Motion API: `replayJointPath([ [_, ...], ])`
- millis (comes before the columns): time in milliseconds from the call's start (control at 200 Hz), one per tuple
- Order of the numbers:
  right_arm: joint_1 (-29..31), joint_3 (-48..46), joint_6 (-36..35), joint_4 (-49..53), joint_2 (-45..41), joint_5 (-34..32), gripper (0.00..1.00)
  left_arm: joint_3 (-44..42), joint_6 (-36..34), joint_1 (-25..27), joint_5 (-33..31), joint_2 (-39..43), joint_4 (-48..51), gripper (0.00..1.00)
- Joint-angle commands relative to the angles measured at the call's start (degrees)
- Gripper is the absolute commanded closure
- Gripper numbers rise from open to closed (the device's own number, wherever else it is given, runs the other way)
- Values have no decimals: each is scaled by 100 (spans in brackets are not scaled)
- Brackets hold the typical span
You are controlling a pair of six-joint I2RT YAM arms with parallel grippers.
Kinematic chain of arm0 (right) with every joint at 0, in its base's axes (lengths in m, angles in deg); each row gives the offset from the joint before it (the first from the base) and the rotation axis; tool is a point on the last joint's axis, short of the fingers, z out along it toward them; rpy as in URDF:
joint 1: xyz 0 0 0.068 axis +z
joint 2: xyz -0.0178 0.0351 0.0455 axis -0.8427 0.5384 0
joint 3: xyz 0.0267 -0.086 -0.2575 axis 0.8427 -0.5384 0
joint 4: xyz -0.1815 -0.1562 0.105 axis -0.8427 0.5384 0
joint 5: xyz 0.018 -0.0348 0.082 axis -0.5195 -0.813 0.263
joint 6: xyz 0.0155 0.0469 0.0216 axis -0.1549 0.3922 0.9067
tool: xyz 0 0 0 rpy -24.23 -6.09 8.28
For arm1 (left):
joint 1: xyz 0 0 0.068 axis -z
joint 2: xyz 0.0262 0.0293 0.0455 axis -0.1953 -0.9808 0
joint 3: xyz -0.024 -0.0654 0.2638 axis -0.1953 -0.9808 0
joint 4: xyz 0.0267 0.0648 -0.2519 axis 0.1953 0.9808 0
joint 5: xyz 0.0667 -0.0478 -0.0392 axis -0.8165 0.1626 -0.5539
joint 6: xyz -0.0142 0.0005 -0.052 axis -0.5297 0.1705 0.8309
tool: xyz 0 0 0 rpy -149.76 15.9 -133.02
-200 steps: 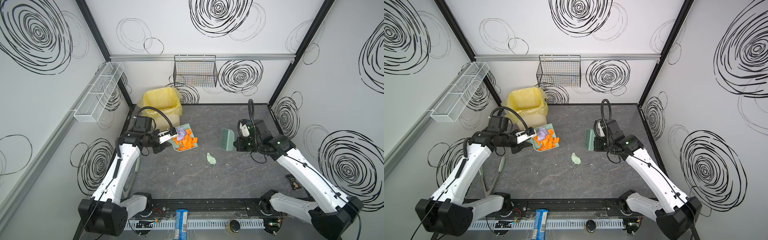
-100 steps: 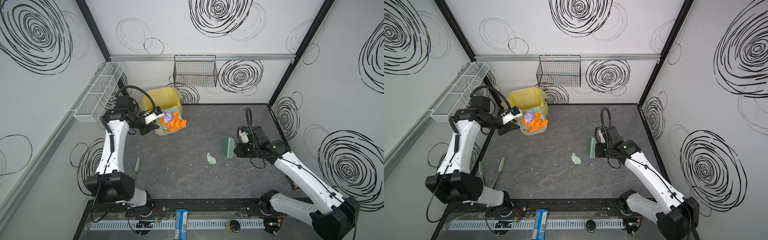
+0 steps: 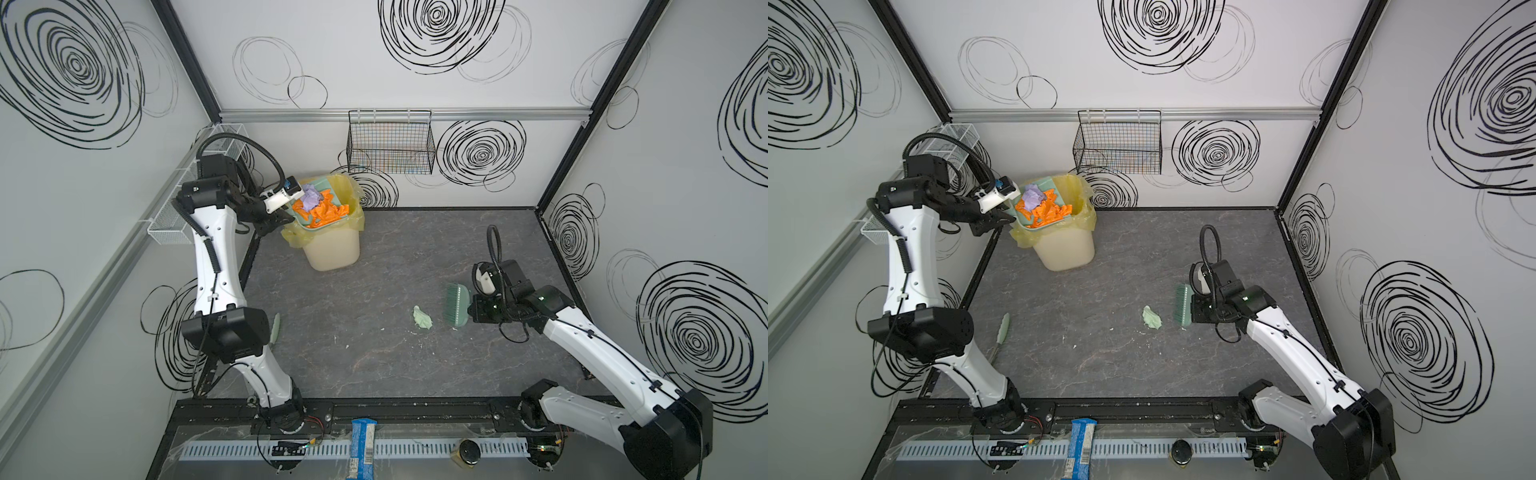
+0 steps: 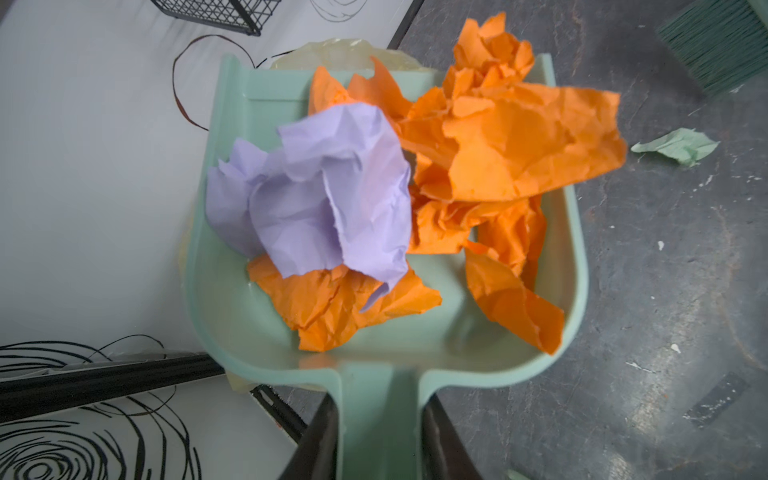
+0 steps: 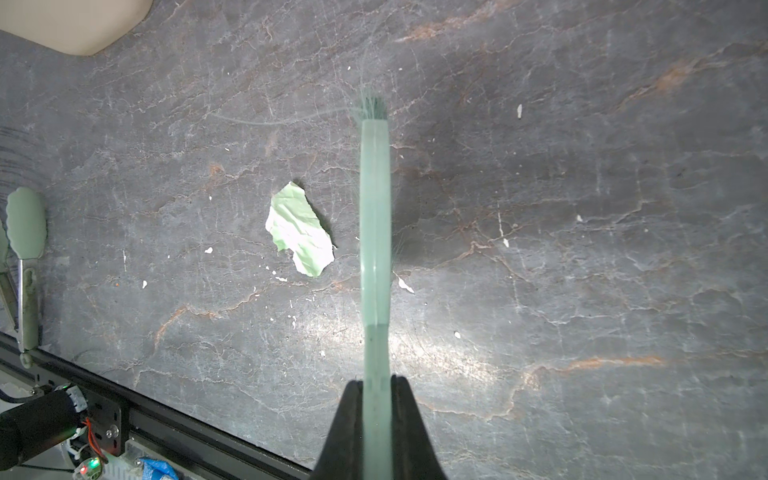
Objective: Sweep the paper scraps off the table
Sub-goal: 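Lift the loaded dustpan with the left gripper and carry it over the bin, then tilt the dustpan with the left gripper to dump scraps into the bin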
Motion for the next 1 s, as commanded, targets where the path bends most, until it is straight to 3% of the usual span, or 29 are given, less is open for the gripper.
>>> replayJointPath([
  [0, -23, -154, 65, -203, -23, 42, 100, 723, -57, -60, -361, -428, 206, 100],
  [145, -27, -292, 155, -236, -52, 89, 100, 1644, -100, 35, -958, -938, 100, 100],
  [355, -23, -340, 165, -192, -179, -12, 100, 1311, -651, 623, -2467, -805, -628, 100],
  [635, -22, -440, 191, -270, -186, -1, 100, 1092, -1283, 1288, -4016, -661, -1378, 100],
  [795, -24, -456, 182, -244, -258, -63, 100, 475, -1654, 1437, -4631, -377, -2095, 100],
  [996, -27, -508, 178, -269, -264, -86, 100, 428, -1895, 1512, -4925, -245, -2407, 100],
])
